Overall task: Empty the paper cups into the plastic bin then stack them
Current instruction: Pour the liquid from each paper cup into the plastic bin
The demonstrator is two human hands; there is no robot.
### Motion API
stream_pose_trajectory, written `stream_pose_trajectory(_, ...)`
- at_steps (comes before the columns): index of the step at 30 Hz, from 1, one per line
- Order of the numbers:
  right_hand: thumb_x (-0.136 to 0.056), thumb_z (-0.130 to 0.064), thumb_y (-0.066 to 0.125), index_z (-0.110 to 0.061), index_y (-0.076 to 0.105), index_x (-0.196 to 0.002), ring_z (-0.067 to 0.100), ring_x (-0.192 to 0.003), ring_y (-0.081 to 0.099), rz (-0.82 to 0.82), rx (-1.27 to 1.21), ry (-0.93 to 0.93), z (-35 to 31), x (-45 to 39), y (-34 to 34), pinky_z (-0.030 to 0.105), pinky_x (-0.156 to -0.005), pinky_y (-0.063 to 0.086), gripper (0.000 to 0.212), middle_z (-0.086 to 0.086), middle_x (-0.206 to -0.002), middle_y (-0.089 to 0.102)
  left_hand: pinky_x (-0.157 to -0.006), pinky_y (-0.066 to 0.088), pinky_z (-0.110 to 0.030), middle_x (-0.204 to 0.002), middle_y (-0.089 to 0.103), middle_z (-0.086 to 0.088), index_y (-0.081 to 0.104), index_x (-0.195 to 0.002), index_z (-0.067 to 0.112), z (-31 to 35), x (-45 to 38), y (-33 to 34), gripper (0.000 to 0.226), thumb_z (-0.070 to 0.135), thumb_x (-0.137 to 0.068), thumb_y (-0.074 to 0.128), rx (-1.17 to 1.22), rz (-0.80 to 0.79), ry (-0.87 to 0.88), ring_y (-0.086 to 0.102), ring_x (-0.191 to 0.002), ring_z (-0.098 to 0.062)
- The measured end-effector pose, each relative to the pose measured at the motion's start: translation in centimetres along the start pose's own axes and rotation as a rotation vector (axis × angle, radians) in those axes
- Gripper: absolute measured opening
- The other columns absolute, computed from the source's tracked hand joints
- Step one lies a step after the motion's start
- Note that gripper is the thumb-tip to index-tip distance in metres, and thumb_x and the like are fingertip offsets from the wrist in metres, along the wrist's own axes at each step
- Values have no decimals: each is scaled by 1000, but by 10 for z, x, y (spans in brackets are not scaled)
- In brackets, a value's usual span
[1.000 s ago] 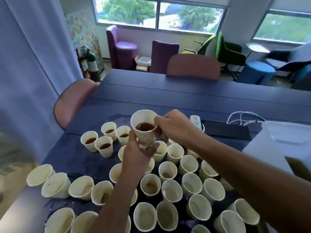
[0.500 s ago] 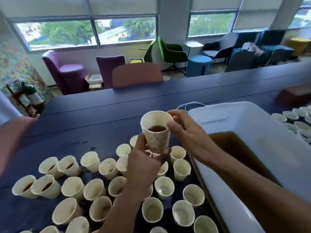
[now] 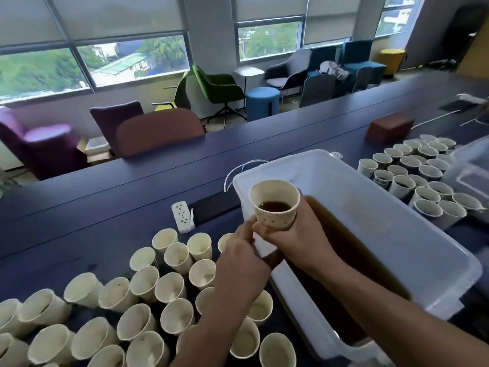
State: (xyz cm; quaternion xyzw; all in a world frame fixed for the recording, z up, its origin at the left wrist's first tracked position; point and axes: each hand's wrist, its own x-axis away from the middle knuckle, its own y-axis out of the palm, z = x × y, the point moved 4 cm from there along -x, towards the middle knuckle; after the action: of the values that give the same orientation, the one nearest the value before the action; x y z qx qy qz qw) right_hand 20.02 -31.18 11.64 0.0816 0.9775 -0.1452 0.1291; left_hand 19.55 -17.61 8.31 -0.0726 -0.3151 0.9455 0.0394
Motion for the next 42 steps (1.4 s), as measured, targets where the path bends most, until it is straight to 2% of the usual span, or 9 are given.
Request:
stream_pose_trajectory(3,-71,-26,90,-26,52,-120,3,-99,64,13,96,14,11,-4,-19,20,-81,55,62,-16,-104,66,-100,47,-34,-140,50,14,47,-143,36,-6,-2,12,59,52,-90,68,-121,-81,41,50,-126,-12)
stream_pose_trajectory(5,-72,-27,89,-27,51,-119,0,-98,63,12,142,33,21,-6,-29,22,-82,55,61,-15,-104,66,-109,37,-28,-153,40,17,41,-150,36,-13,-2,20,60,51,-95,61,-151,-141,58,38,-139,-7)
stream_pose_trajectory(11,-66,-33,84,-39,49,-111,7,-96,64,32,322,81,60,-8,-49,43,-88,54,57,-16,-102,65,-117,30,-31,-163,20,26,29,-157,38,-30,2,33,70,58,-96,56,-165,-214,46,22,-150,-2)
stream_pose_trajectory(15,-59,-42,76,-40,48,-112,10,-98,62,22,396,113,76,-9,-53,51,-89,50,60,-20,-102,64,-117,28,-29,-163,13,30,23,-159,38,-30,7,33,83,64,-90,60,-150,-213,73,18,-150,-1)
stream_pose_trajectory(18,-64,-27,83,-42,48,-110,7,-96,59,13,455,131,85,-9,-56,53,-92,47,59,-25,-98,62,-115,34,-33,-161,10,34,19,-159,41,-27,11,35,88,69,-87,60,-172,-246,90,22,-149,-3)
stream_pose_trajectory(23,-66,-22,83,-35,53,-121,13,-108,54,-20,609,184,93,-10,-57,38,-89,31,64,-13,-113,54,-103,51,-39,-149,-4,47,12,-158,47,-29,11,35,90,75,-85,56,-215,-293,54,42,-141,-7)
stream_pose_trajectory(26,-68,-22,81,-36,52,-126,17,-109,54,-54,703,192,95,-9,-55,38,-88,23,66,-11,-119,50,-99,55,-37,-145,-5,50,12,-158,48,-30,13,36,90,75,-84,56,-203,-294,44,46,-138,-6)
stream_pose_trajectory(35,-73,-21,78,-41,41,-125,15,-111,51,-61,816,153,90,-5,-55,38,-89,19,67,-13,-117,55,-93,57,-34,-150,-1,48,14,-158,47,-31,14,37,89,75,-85,56,-214,-281,62,50,-131,-5)
stream_pose_trajectory(42,-75,-16,78,-39,51,-128,18,-127,39,-51,921,45,86,-5,-54,45,-97,22,64,-10,-128,54,-93,57,-35,-158,2,43,15,-158,46,-32,14,36,88,74,-85,57,-220,-276,53,51,-130,-7)
